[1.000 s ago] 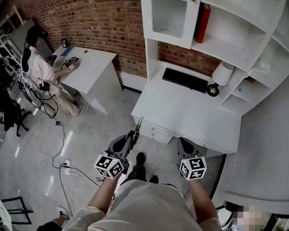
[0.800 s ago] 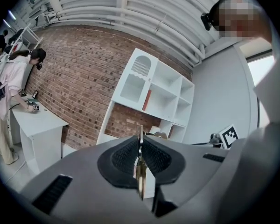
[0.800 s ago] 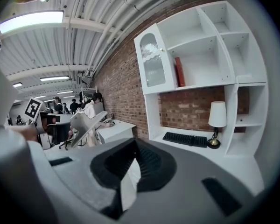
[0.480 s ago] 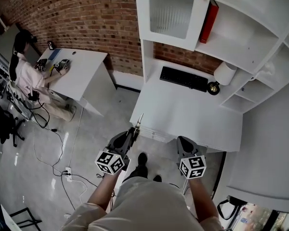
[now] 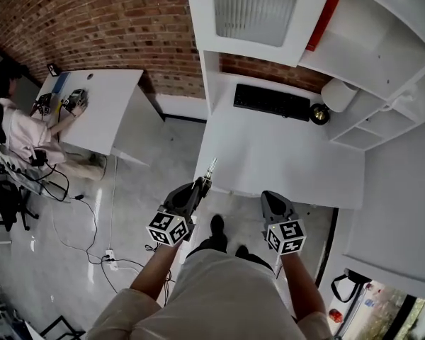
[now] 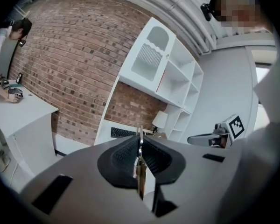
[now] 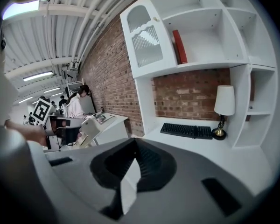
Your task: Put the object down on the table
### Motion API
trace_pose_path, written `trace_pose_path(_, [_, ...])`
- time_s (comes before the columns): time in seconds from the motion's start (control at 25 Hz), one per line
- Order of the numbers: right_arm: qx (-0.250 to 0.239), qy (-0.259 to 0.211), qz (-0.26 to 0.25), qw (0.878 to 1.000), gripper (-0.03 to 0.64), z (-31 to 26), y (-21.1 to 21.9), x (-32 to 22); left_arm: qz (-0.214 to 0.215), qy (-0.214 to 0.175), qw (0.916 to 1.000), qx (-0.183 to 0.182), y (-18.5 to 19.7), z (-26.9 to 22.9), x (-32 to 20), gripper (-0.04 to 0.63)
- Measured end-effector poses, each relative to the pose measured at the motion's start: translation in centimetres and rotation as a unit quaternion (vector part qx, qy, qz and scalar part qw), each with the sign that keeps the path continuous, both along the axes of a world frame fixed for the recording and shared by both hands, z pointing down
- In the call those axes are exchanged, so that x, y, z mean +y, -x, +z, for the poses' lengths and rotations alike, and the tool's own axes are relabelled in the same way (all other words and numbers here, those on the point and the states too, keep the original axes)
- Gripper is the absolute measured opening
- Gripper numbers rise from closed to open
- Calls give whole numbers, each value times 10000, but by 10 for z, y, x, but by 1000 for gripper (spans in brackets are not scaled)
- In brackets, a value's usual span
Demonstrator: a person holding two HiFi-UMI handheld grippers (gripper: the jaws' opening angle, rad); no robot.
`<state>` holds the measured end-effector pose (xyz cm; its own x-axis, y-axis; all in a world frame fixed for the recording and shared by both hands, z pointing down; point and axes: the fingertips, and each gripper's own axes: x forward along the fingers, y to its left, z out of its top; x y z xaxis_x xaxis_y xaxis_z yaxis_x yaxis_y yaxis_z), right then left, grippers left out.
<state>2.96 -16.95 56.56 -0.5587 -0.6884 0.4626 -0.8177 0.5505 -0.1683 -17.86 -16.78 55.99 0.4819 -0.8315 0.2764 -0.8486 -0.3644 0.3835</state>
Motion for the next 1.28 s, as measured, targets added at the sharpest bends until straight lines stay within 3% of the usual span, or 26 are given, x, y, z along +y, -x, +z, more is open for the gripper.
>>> trace_pose_path(0.48, [195, 443, 388, 9981, 3, 45, 12, -34, 446, 569, 9972, -165, 8, 67, -60, 18])
trace_pose_path(1.28, [439, 1189, 202, 9917, 2, 114, -12, -67, 144, 1226, 9899, -691, -13, 190, -123, 18])
